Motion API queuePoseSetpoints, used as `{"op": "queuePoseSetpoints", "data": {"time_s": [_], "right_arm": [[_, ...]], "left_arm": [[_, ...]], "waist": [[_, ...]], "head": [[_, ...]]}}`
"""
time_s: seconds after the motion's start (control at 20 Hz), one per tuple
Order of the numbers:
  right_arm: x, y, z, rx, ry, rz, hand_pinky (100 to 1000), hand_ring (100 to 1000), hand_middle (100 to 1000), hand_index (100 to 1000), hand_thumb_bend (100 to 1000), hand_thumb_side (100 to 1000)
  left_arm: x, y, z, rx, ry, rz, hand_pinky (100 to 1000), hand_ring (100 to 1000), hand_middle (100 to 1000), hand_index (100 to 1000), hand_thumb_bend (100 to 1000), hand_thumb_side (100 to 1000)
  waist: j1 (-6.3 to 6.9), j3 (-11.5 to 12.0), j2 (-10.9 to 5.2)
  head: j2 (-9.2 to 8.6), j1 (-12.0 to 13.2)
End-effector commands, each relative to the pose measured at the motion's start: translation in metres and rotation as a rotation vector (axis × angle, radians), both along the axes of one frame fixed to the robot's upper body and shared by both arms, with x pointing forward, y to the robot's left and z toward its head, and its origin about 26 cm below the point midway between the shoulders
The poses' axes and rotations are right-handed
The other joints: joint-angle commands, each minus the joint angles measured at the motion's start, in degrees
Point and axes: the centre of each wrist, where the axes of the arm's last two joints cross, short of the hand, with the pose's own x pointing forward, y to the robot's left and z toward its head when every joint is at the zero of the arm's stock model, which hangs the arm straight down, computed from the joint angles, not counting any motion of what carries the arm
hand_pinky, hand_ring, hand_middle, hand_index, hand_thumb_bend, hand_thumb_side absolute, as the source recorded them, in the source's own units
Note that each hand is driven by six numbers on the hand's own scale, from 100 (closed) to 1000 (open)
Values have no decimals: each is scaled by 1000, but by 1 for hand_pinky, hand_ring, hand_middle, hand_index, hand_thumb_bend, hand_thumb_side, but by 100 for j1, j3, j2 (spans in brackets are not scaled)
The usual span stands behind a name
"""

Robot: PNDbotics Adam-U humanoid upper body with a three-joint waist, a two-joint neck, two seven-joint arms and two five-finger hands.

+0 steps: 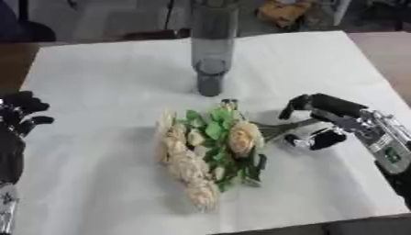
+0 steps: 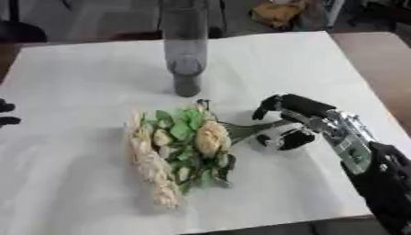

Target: Arrange flowers into the vase.

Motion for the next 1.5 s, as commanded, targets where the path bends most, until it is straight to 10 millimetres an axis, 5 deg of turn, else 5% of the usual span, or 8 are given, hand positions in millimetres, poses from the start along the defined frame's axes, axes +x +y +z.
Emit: {"op": "queuePoseSetpoints", "data": {"time_s": [0.05, 1.5], "right_arm": [[3, 0, 9, -20, -34, -1, 763, 750, 628, 765, 286, 293], [10, 2, -1, -58, -43, -28, 755, 745, 624, 761, 280, 293]], "left_arm": [[1, -1, 7, 7, -24, -11, 572, 645, 554, 656, 625, 803], [1, -2, 6, 3, -19, -13, 571, 644, 552, 656, 626, 803]], "waist": [[36, 7, -146], [73, 55, -137]], "head": [[18, -9], [35, 12]]}}
